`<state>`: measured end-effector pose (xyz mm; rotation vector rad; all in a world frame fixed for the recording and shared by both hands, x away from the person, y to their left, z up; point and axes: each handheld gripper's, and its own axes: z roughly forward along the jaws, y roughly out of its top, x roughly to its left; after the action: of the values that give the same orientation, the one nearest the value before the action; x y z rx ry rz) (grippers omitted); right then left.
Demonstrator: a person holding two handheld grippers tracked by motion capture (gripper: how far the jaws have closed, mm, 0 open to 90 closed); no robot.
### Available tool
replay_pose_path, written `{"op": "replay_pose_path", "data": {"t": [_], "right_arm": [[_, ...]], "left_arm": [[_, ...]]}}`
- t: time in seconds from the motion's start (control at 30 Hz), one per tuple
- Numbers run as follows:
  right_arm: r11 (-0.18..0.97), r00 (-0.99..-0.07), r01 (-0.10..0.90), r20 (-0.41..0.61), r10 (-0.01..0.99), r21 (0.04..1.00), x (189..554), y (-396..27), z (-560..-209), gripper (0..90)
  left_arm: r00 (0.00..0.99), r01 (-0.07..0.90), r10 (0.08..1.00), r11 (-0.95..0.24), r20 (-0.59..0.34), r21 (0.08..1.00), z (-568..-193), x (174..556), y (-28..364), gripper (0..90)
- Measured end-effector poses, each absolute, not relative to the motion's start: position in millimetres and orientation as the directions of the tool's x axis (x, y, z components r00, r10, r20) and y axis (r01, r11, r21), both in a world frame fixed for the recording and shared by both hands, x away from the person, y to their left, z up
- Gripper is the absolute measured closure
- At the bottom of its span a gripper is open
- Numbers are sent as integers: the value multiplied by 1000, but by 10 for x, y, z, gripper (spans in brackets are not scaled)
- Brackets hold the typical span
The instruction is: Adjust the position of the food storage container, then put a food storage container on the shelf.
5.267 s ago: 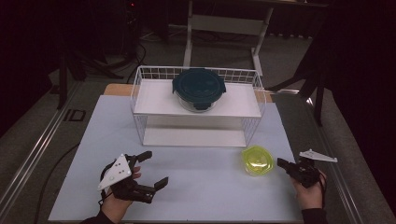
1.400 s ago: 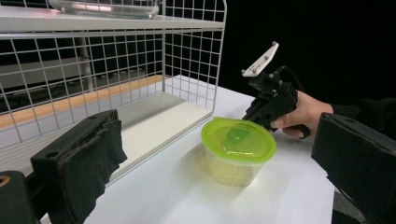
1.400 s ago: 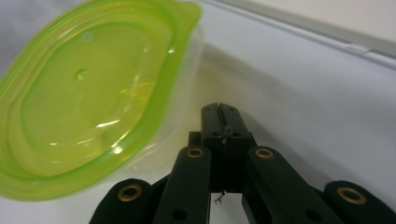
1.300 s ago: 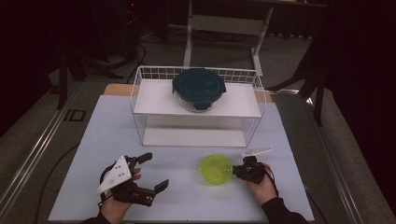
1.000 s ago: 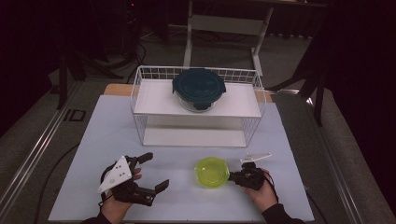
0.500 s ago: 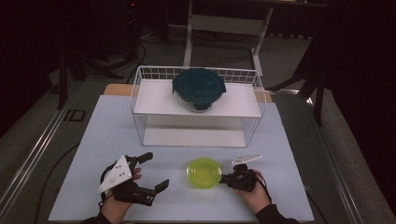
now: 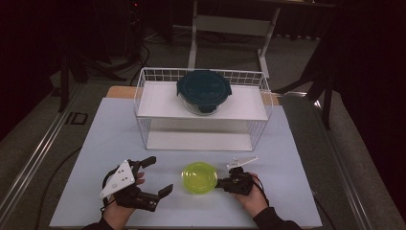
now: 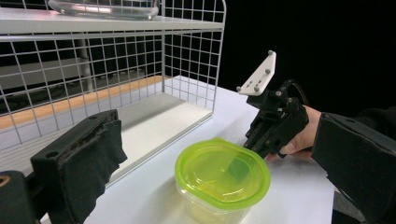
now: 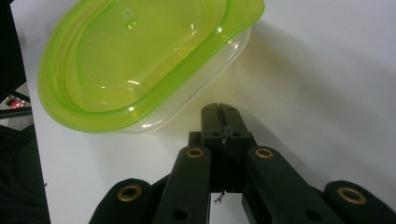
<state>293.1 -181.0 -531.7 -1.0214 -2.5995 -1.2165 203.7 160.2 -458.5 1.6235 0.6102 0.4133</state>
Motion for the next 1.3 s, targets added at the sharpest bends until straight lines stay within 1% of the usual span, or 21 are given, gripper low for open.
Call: {"op": "replay_pose_path", "data": {"t": [0.17,0.37,0.43,0.47,0.53,0.57,0.63,0.73,0.8,0.83,0.87,0.93,0.97,1.0,1.07,1.13,1.23,1.3], "right_arm": [[464,-774,604,340,534,648,2932,-1805,-5315,900],[445,-763,600,309,567,665,2913,-1927,-5238,898],[438,-765,586,287,577,681,2904,-1970,-5191,891],[432,-763,588,292,576,684,2905,-1988,-5173,876],[421,-761,579,279,586,698,2897,-2029,-5123,821],[411,-760,580,284,585,703,2893,-2049,-5101,810],[402,-755,575,273,596,713,2857,-2078,-5051,742],[382,-756,563,270,597,733,2783,-2115,-4992,665],[381,-758,555,261,598,740,2760,-2127,-4970,648],[378,-758,551,258,599,744,2743,-2139,-4951,619],[369,-757,537,240,608,759,2702,-2165,-4893,538],[350,-758,526,240,606,775,2669,-2188,-4836,467],[332,-756,519,241,609,788,2644,-2202,-4788,413],[321,-752,516,240,615,795,2629,-2212,-4758,386],[299,-761,513,267,591,804,2596,-2231,-4682,265],[297,-766,504,260,588,811,2568,-2232,-4632,196],[265,-758,531,313,572,805,2548,-2240,-4572,147],[252,-755,543,335,564,801,2547,-2239,-4553,146]], "left_arm": [[795,155,602,-70,-82,985,-4590,2034,1599,25],[797,159,597,-70,-86,985,-4591,2043,1607,25],[799,161,594,-71,-88,984,-4590,2045,1606,25],[800,160,593,-72,-87,985,-4590,2044,1605,25],[803,165,589,-73,-90,984,-4590,2047,1604,25],[805,167,586,-71,-94,983,-4594,2050,1603,25],[806,171,584,-71,-98,983,-4600,2053,1602,25],[805,171,585,-71,-98,983,-4609,2061,1601,25],[805,173,584,-69,-101,983,-4610,2063,1602,25],[807,179,582,-74,-103,981,-4607,2070,1601,25],[808,179,581,-80,-100,981,-4604,2072,1599,25],[814,184,571,-80,-106,980,-4592,2070,1588,25],[820,187,562,-90,-106,978,-4584,2072,1582,25],[826,194,554,-107,-104,975,-4571,2073,1564,25],[837,211,536,-131,-110,969,-4557,2085,1532,25],[845,229,520,-146,-122,962,-4552,2103,1505,25],[849,259,512,-186,-131,948,-4540,2136,1458,25],[845,285,509,-174,-161,943,-4528,2158,1441,25]]}}
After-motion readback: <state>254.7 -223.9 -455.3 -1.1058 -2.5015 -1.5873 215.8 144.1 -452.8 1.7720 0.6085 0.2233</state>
